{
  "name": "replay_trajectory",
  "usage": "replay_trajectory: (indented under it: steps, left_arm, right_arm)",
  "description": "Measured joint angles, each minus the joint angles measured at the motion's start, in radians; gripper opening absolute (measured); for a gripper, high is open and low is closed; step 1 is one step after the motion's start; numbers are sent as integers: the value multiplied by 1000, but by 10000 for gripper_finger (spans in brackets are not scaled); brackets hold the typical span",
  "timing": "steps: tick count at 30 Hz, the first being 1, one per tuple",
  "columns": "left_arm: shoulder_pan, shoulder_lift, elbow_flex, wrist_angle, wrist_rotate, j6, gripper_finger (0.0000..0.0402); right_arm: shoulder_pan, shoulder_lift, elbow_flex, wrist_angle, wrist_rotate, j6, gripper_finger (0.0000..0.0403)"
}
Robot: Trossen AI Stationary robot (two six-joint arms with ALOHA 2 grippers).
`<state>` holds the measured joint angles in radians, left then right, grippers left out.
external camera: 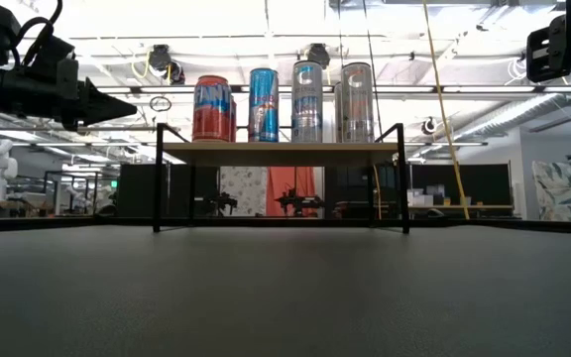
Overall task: Place canned beverage on shelf
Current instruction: Return to Home Position
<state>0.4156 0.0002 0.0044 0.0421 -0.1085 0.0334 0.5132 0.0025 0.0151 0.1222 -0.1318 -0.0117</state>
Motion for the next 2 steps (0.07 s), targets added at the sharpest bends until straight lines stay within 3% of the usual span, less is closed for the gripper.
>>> replay_trajectory:
  steps: [2]
  left_arm:
    - [0, 0, 0, 0, 0, 0, 0]
  right_arm:
    - [0, 0, 0, 0, 0, 0, 312]
